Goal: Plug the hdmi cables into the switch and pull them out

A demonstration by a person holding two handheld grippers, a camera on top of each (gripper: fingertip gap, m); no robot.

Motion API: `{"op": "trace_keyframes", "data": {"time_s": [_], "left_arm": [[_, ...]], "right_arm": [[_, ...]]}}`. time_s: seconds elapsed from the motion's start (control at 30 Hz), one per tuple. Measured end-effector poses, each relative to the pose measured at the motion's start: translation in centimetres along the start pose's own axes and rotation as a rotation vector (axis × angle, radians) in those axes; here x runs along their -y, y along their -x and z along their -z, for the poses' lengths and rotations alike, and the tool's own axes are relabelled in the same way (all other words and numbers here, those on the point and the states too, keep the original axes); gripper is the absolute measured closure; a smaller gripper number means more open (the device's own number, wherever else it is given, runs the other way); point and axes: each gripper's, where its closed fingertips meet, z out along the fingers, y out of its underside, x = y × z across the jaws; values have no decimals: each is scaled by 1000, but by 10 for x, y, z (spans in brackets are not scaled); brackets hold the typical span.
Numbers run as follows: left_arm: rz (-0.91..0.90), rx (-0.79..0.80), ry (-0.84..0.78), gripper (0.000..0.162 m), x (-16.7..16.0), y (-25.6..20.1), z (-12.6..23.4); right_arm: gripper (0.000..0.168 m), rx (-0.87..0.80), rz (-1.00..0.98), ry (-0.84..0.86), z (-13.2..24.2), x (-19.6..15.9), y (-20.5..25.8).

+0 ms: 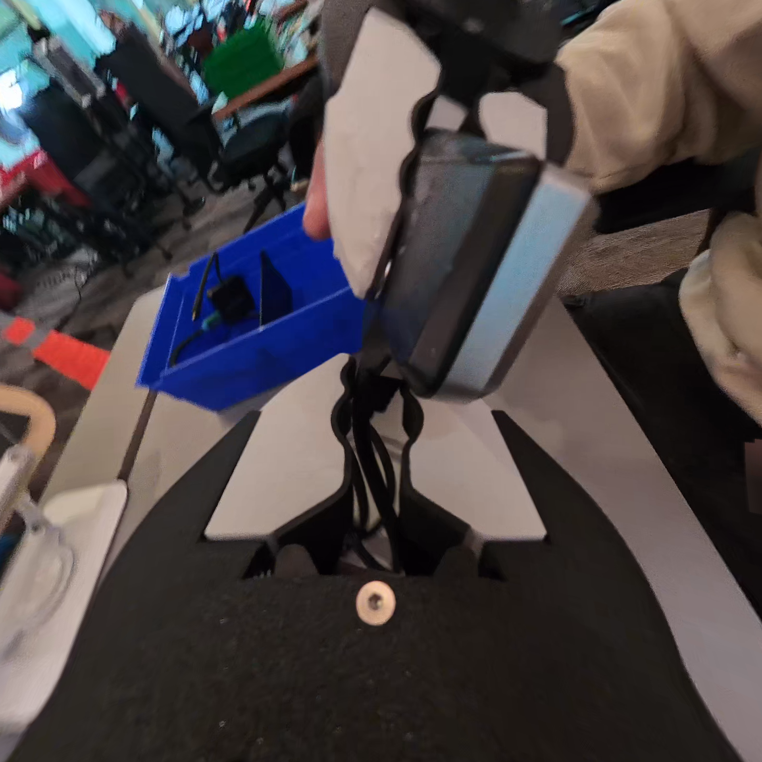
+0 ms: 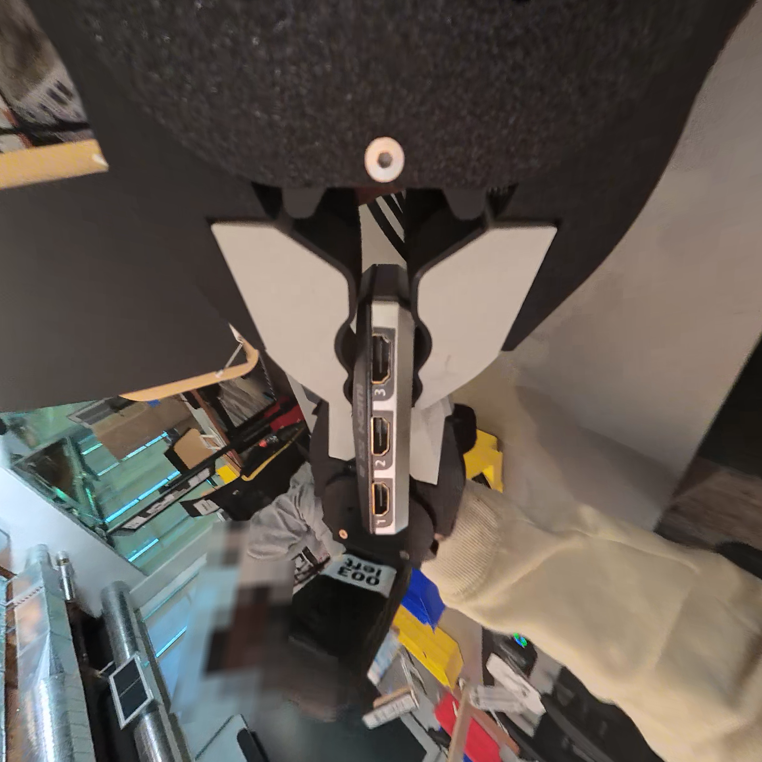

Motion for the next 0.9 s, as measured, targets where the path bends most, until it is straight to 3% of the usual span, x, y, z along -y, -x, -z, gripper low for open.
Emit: {"op": "trace_keyframes", "data": {"time_s": [0.13, 0.27, 0.43, 0.5, 0.57, 0.77, 0.9], "left_arm": [[197, 205, 106, 119, -35, 15, 35], [450, 375, -67, 111, -37, 10, 66], [728, 363, -214, 96, -40, 19, 78], [797, 287, -282, 93, -36, 20, 76], [817, 217, -324, 101, -32, 18, 72], [838, 8, -357, 104, -30, 9, 66], [804, 5, -332, 111, -31, 15, 62]], "right_arm": [[146, -99, 134, 121, -16, -17, -16], [146, -154, 275, 234, -47, -43, -21], [146, -165, 315, 220, -80, -50, -12], [146, -144, 310, 198, -86, -46, -5], [146, -110, 326, 178, -88, -44, 2], [146, -18, 288, 61, -82, -40, 15], [146, -27, 228, 35, -84, -47, 12]]}}
